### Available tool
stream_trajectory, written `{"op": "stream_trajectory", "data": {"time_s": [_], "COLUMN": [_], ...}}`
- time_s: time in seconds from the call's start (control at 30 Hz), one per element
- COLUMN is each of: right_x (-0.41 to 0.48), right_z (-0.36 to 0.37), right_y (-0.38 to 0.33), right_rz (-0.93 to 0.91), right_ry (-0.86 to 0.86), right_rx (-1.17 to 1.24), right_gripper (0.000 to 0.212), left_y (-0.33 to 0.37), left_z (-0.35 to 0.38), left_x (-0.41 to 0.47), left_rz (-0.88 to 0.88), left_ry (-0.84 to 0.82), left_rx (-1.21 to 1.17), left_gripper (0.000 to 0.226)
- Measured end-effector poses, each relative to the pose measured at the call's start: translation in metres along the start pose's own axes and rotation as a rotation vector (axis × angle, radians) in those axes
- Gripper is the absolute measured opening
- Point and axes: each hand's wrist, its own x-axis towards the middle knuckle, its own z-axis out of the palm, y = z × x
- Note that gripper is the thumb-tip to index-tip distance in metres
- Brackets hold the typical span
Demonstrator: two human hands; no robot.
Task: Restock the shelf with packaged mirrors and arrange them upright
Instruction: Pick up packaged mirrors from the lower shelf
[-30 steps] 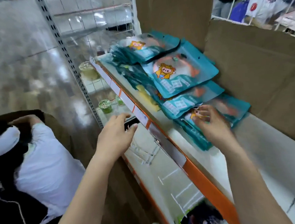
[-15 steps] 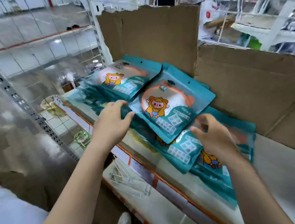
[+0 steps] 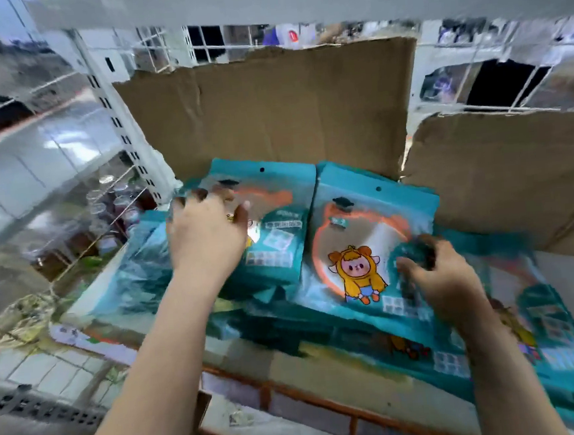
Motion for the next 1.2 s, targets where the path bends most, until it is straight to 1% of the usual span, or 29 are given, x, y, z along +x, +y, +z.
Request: {"op": "stream_trajectory", "data": {"time_s": [0.1, 0.13, 0.23, 0.3, 0.43, 0.5, 0.57, 0.67, 0.77, 0.87, 0.93, 1.0, 1.1, 1.17, 1.2], "right_x": [0.001, 0.000, -0.004, -0.004, -0.001, 0.000, 0.003, 0.005, 0.002, 0.002, 0.001, -0.003, -0.007, -0.008, -0.009], "right_z": [0.012, 0.016, 0.023, 0.020, 0.016, 0.016, 0.018, 0.021, 0.020, 0.017, 0.016, 0.017, 0.019, 0.018, 0.016], "right_y": [-0.014, -0.017, -0.026, -0.031, -0.024, -0.025, -0.032, -0.034, -0.027, -0.025, -0.026, -0.027, -0.027, -0.028, -0.030], "right_rz": [0.032, 0.041, 0.070, 0.095, 0.104, 0.084, 0.087, 0.122, 0.137, 0.109, 0.092, 0.075, 0.100, 0.150, 0.176], "right_ry": [0.058, 0.056, 0.030, 0.060, 0.112, 0.101, 0.077, 0.040, 0.057, 0.107, 0.121, 0.119, 0.137, 0.174, 0.176], "right_rx": [0.035, 0.043, 0.106, 0.152, 0.110, 0.112, 0.198, 0.385, 0.471, 0.503, 0.551, 0.571, 0.623, 0.654, 0.683], "right_gripper": [0.049, 0.050, 0.062, 0.067, 0.077, 0.076, 0.075, 0.080, 0.069, 0.071, 0.067, 0.061, 0.051, 0.046, 0.040], "left_y": [-0.014, -0.018, -0.022, -0.017, -0.012, -0.012, -0.012, -0.011, -0.012, -0.012, -0.013, -0.014, -0.013, -0.013, -0.013], "left_z": [0.008, 0.010, 0.012, 0.013, 0.026, 0.028, 0.025, 0.022, 0.023, 0.021, 0.020, 0.019, 0.018, 0.016, 0.014], "left_x": [0.027, 0.034, 0.051, 0.058, 0.051, 0.047, 0.049, 0.057, 0.056, 0.055, 0.055, 0.052, 0.045, 0.040, 0.038], "left_rz": [0.060, 0.060, -0.003, 0.001, 0.011, -0.007, -0.029, -0.064, -0.084, -0.113, -0.132, -0.145, -0.143, -0.117, -0.110], "left_ry": [-0.006, -0.028, -0.165, -0.171, -0.168, -0.146, -0.117, -0.128, -0.151, -0.186, -0.191, -0.198, -0.197, -0.139, -0.100], "left_rx": [-0.016, 0.016, 0.176, 0.214, 0.161, 0.129, 0.088, 0.027, -0.034, -0.095, -0.111, -0.135, -0.176, -0.239, -0.280], "left_gripper": [0.042, 0.045, 0.053, 0.054, 0.058, 0.060, 0.063, 0.072, 0.087, 0.108, 0.114, 0.111, 0.099, 0.087, 0.078]}}
